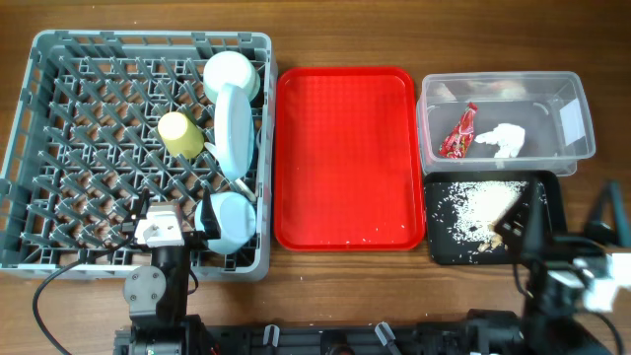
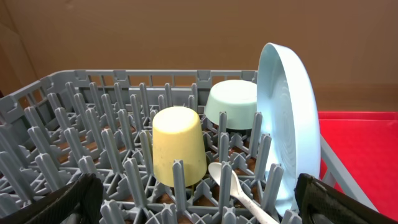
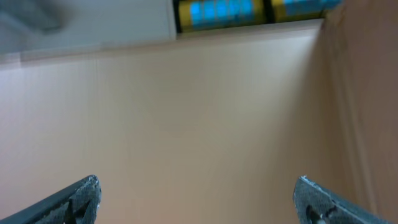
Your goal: Sort waste into correct bins and load items into the dishwasher rack
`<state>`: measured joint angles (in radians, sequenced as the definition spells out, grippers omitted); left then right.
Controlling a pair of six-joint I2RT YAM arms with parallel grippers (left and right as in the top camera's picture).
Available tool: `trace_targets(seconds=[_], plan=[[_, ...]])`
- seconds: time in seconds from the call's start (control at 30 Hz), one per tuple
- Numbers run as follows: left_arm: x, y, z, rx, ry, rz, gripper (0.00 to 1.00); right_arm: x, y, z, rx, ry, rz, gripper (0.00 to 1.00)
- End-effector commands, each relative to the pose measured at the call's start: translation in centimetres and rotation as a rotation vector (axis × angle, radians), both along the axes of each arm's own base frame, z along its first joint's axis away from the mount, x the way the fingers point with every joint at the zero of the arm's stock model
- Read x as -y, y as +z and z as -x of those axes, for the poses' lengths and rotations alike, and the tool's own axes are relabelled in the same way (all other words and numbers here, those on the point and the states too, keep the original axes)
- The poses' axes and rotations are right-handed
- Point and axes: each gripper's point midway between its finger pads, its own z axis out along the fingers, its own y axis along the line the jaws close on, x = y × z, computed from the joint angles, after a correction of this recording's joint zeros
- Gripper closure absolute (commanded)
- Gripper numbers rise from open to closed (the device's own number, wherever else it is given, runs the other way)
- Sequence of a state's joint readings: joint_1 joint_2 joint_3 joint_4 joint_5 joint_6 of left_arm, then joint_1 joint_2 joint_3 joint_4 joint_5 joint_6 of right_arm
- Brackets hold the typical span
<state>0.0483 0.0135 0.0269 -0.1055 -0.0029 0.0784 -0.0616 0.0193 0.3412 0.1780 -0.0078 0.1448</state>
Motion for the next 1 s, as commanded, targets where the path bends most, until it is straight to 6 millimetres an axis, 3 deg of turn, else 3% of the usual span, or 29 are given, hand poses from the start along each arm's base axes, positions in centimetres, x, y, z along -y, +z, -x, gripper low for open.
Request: trace_targets(seconds=[0.0,0.1,0.27,0.43,0.47,0.77,0.97], plan=[[-0.3,0.0,0.0,0.004,0.012,-0.023,0.00,-0.9,-4.6,-2.2,-0.057,0.047,0.039,0.00],[-0.3,0.0,0.0,0.004,0.012,-0.023,0.00,-0.9,-8.4,-3.8,-0.125,0.052,0.034,0.00],[-0.3,0.0,0.0,0.005,0.012,-0.023,0.00,-2.1,-13.1,-5.2,-0.228,0.090,0.122,0.00],[-0.3,0.0,0.0,0.004,0.012,-0.023,0.00,-2.1,-17.8,-6.0,-0.422,0.092,0.143,0.00],[-0.3,0.0,0.0,0.004,0.012,-0.023,0.00,-2.0,-19.6,-6.1,-0.495,0.090,0.156,0.00],[-0.3,0.0,0.0,0.004,0.012,-0.023,0.00,-1.7,-19.4,-6.1,-0.491,0.074,0.152,0.00],[-0.3,0.0,0.0,0.004,0.012,-0.023,0.00,1.0,-19.3,-6.1,-0.486,-0.053,-0.008,0.00]])
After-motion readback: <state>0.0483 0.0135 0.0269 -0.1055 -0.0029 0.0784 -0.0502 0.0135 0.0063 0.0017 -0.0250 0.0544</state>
